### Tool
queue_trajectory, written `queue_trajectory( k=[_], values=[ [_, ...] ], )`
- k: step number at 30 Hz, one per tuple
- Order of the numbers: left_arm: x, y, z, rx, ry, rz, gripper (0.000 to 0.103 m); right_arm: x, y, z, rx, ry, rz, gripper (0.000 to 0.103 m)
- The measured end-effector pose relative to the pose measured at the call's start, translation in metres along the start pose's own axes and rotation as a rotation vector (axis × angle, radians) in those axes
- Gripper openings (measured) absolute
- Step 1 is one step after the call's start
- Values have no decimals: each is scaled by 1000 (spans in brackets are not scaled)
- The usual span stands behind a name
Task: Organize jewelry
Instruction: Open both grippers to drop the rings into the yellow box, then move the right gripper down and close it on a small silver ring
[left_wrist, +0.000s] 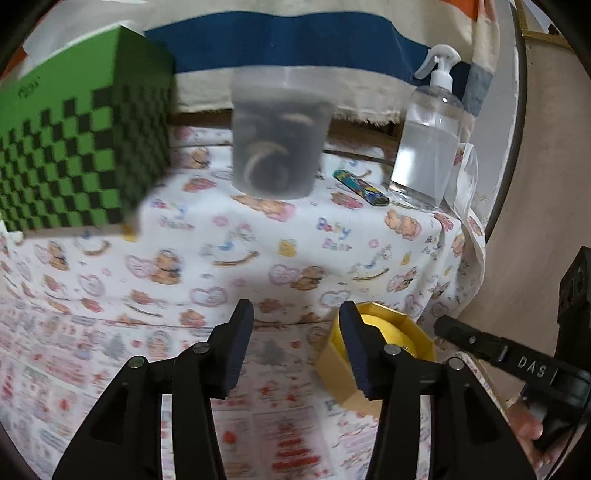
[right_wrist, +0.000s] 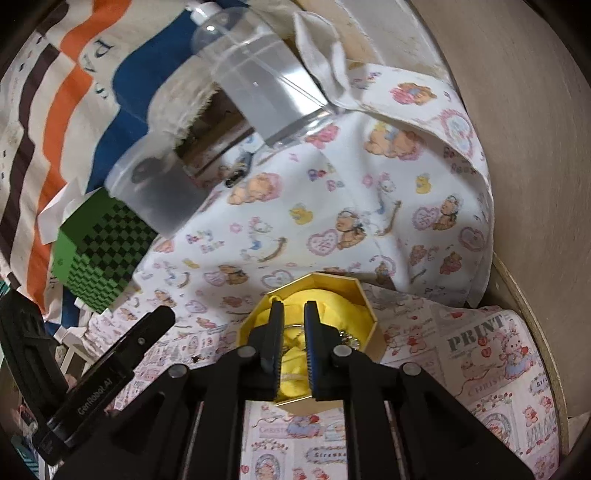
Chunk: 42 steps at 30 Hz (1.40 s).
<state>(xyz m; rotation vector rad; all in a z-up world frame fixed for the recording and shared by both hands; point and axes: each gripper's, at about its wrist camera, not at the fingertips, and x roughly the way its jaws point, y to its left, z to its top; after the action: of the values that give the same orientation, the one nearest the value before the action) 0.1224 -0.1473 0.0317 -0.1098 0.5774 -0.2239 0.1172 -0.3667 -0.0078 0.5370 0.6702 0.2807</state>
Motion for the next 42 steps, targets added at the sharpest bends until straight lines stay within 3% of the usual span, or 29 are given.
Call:
queue_trajectory(
  k=[4, 8, 10, 17, 23, 31, 34, 37, 42],
  values=[
    [-25, 18, -3, 26, -28, 42, 48, -3, 7, -2, -23, -7, -1, 9],
    [-51, 45, -14, 27, -66, 90, 63, -2, 15, -4, -46, -7, -9, 18],
    [-55, 59, -20, 12, -70, 110, 64, -1, 21, -7, -70, -8, -20, 19],
    [-33, 104, -33, -79, 11, 159, 67, 0, 42, -19, -156, 7, -20, 19],
    [-22, 122, -50, -61, 51, 323, 73, 9, 59, -34, -195, 16, -17, 25],
    [-15, 126, -55, -42, 59, 315, 83, 18, 80, -54, -306, -5, -59, 41],
    [-15, 129, -53, -49, 56, 308, 86, 19, 85, -57, -343, -13, -80, 42],
    [-20, 141, -48, -101, 51, 298, 86, 18, 84, -55, -338, -12, -72, 48],
    [-37, 163, -42, -186, 16, 290, 86, 13, 89, -57, -356, -19, -59, 49]
  ],
)
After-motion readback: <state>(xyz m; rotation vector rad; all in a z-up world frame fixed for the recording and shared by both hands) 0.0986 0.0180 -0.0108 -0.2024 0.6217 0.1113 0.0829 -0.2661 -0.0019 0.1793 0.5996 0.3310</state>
